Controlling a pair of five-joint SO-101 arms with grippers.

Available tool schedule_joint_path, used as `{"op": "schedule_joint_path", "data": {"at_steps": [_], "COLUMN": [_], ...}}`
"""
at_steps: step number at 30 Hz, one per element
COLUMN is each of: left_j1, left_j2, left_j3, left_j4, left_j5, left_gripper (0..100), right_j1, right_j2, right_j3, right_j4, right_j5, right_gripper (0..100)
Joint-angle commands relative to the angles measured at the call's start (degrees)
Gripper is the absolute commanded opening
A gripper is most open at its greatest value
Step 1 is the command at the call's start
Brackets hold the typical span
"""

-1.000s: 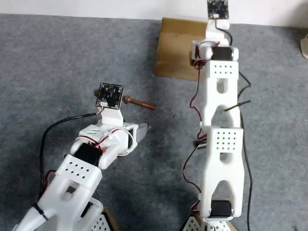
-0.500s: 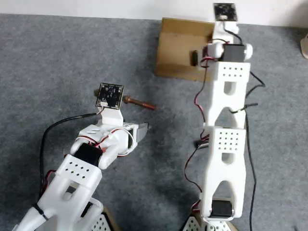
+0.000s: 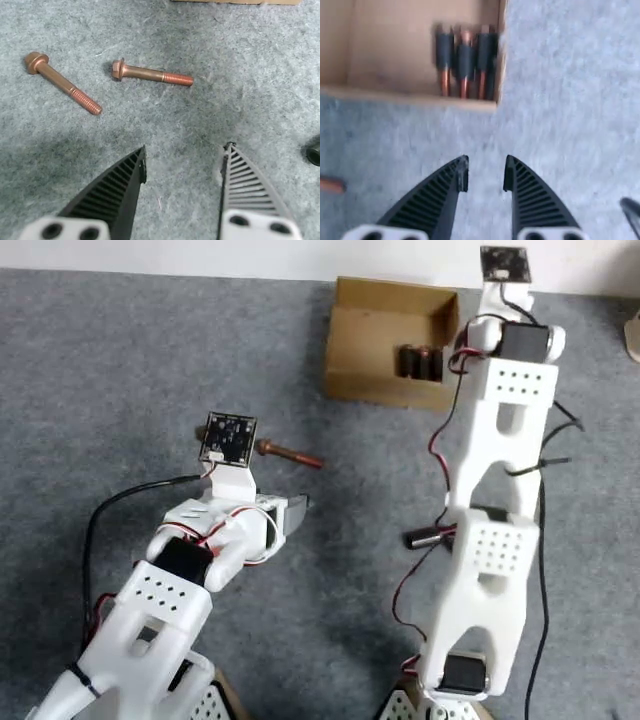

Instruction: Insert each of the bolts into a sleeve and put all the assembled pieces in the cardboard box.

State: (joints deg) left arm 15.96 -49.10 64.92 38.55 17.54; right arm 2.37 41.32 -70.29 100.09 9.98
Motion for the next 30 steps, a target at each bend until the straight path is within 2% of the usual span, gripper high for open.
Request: {"op": "schedule_joint_path", "data": {"at_steps": [1,7,17,26,30], "left_j1": [-0.5,-0.4,-0.4,-0.5,-0.7], "left_j2": [-0.3,-0.3,-0.3,-0.3,-0.3], "left_j3": [-0.2,-0.2,-0.2,-0.2,-0.2], "left_j4": [-1.3,-1.3,-1.3,-1.3,-1.3], "left_j5": [0.2,0.2,0.2,0.2,0.2], "left_gripper": [24,24,24,24,24], "right_j1": [0.7,1.0,2.0,1.9,1.8], "right_j2": [-11.9,-21.6,-27.4,-43.1,-49.5], "right_j3": [16.8,34.1,43.8,64.7,73.3], "right_j4": [0.9,0.8,0.8,0.7,-1.5], "right_j5": [4.7,12.0,27.1,52.7,60.5], "right_gripper": [10.9,10.9,10.9,10.9,11.1]}}
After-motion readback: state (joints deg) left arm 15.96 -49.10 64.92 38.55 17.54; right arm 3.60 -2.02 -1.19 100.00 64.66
